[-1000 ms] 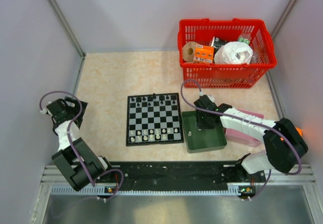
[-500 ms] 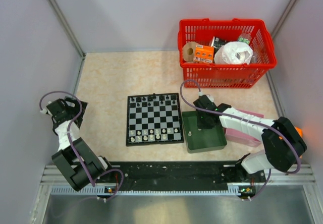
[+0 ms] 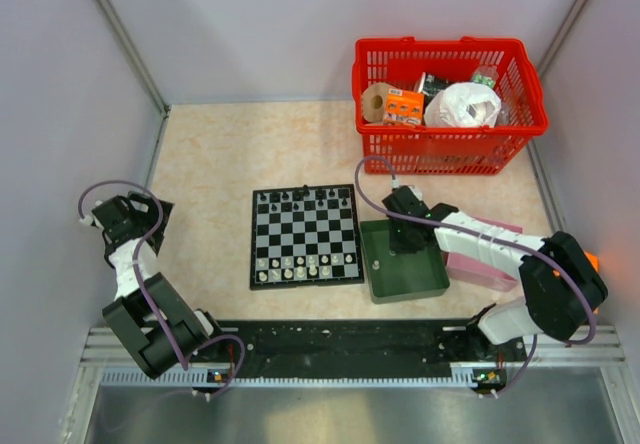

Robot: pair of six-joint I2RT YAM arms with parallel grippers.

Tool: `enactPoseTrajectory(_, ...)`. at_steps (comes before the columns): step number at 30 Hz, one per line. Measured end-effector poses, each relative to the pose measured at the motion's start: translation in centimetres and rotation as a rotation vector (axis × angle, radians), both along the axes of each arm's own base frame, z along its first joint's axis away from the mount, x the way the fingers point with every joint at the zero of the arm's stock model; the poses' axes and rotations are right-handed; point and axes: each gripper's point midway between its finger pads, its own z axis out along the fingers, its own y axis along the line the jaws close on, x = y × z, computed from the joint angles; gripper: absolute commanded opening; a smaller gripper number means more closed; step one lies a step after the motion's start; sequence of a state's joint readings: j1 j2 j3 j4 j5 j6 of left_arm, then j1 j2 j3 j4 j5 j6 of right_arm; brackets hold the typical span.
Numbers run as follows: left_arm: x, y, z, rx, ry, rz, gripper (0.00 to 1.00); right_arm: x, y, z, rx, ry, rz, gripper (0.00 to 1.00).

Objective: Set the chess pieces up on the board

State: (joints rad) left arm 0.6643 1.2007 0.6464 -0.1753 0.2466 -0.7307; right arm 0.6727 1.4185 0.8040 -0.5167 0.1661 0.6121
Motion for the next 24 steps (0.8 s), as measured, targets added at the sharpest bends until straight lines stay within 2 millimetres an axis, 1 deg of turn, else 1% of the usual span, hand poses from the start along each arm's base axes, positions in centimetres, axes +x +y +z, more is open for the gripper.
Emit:
enactPoseTrajectory(5,0.0,0.0,0.0,0.001,-0.002,0.0,0.98,0.3,0.2,0.5,0.0,-0.01,0.018,0.0)
enactPoseTrajectory(7,0.0,0.0,0.0,0.002,-0.003,0.0,0.98,0.5,0.5,1.1,0.005,-0.017,0.034,0.0)
enactPoseTrajectory(11,0.1,0.0,0.1,0.002,-0.003,0.0,0.98,1.0,1.8,3.3,0.031,-0.058,0.087,0.0)
enactPoseTrajectory(15,0.1,0.0,0.1,0.001,-0.003,0.0,0.98,1.1,5.0,6.9,0.095,-0.12,0.187,0.0)
enactPoseTrajectory(17,0.1,0.0,0.1,0.001,-0.003,0.0,0.98,0.8,7.1,8.7,0.143,-0.146,0.252,0.0)
enactPoseTrajectory(19,0.1,0.0,0.1,0.002,-0.003,0.0,0.98,0.2,8.7,9.9,0.177,-0.154,0.309,0.0)
enactPoseTrajectory(20,0.1,0.0,0.1,0.002,-0.003,0.0,0.98,-0.2,9.3,10.3,0.186,-0.152,0.334,0.0)
enactPoseTrajectory(22,0.1,0.0,0.1,0.001,-0.003,0.0,0.98,-0.7,10.3,10.4,0.183,-0.139,0.376,0.0)
enactPoseTrajectory(24,0.1,0.0,0.1,0.002,-0.003,0.0,0.98,-1.3,11.4,9.7,0.163,-0.108,0.422,0.0)
